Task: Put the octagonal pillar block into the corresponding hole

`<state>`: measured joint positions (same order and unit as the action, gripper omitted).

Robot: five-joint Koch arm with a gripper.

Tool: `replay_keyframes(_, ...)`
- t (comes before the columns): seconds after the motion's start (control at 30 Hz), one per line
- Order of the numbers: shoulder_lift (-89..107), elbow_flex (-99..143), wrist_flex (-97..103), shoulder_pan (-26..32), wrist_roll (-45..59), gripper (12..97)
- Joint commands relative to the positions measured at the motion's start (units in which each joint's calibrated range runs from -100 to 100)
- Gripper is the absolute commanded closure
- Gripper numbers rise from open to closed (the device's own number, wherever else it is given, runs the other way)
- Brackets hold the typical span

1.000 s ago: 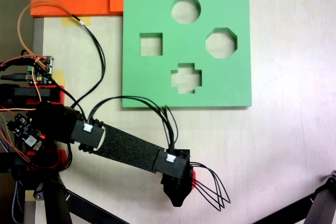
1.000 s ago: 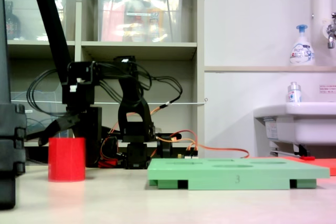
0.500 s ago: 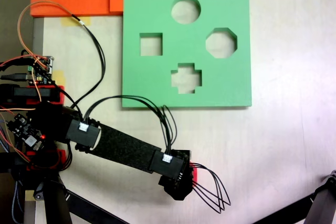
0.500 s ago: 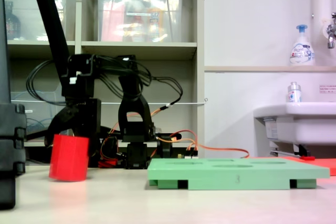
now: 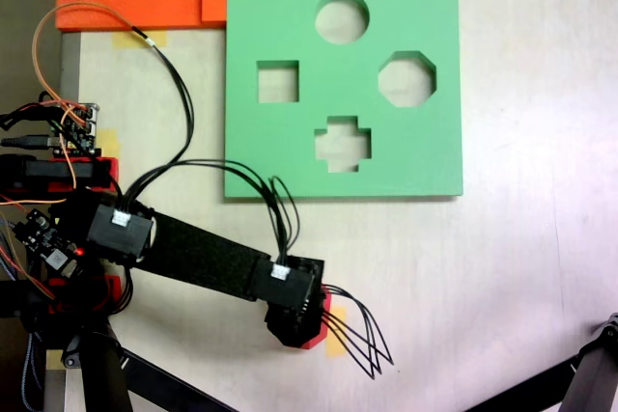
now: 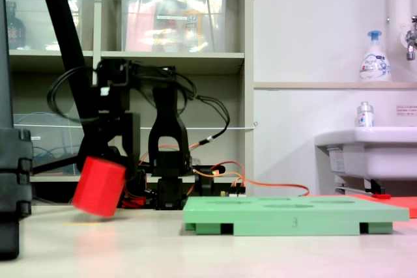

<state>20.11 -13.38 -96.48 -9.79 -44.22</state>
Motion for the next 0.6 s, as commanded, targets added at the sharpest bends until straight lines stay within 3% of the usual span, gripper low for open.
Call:
replay_keyframes(0.0, 7.82, -1.58, -3.52, 1.17, -1.71, 66.0)
replay_keyframes(0.33, 15.92, -2.68, -3.52, 10.35, -14.70, 67.3)
replay_keyframes(0.57, -0.56, -17.53, -3.52, 17.34, -22.27, 67.4)
